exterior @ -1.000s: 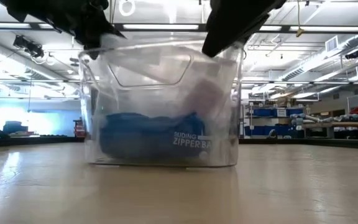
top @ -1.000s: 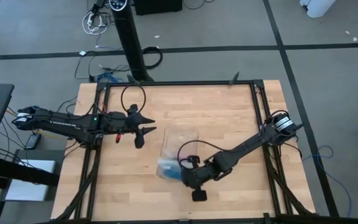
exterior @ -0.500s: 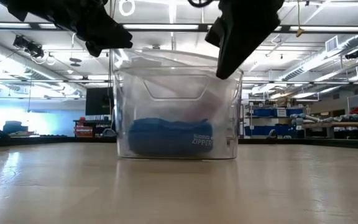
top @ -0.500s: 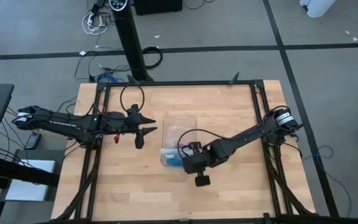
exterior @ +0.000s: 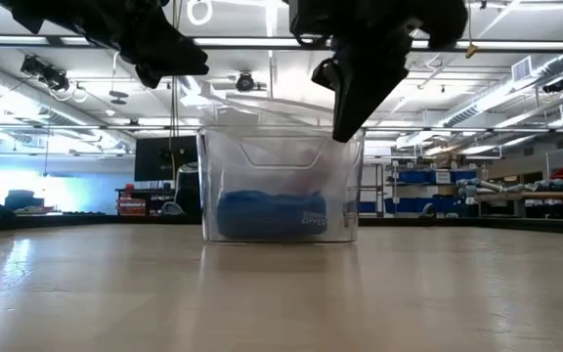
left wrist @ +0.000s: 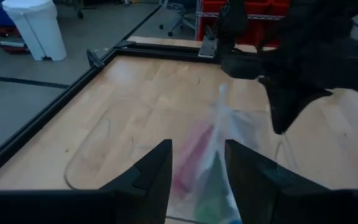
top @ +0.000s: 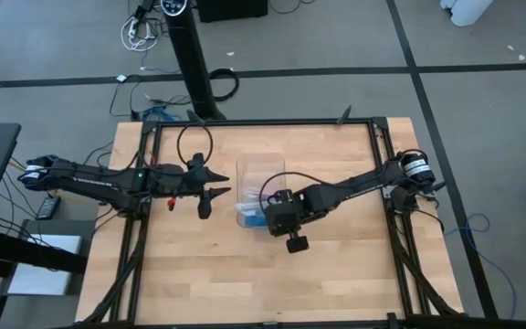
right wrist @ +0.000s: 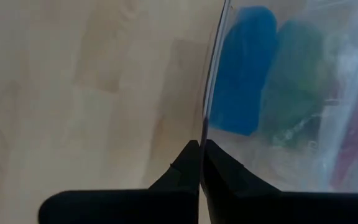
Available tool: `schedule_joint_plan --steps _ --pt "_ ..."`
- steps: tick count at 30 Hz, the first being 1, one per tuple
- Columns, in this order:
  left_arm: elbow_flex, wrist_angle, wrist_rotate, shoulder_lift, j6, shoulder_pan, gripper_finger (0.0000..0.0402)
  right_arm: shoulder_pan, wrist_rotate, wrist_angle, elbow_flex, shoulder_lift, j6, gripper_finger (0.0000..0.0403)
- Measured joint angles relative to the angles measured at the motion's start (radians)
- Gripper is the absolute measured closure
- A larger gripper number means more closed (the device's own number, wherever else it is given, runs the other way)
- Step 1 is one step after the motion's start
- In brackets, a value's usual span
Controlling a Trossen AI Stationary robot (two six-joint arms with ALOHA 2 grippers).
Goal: Roll bandage
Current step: Move the transparent bin to the center of the table, then return to Home Position
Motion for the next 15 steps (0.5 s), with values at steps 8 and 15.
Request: schedule_joint_plan --steps 8,15 --pt "0.000 0.001 0.000 0.000 0.004 0.000 0.0247 -0.066 0.000 -0.029 0.000 -0.006 -0.061 0.0398" --pt "0.000 0.008 0.000 0.000 0.005 0.000 0.0247 -0.099 0.000 -0.062 -0.002 -0.012 -0.072 0.0383"
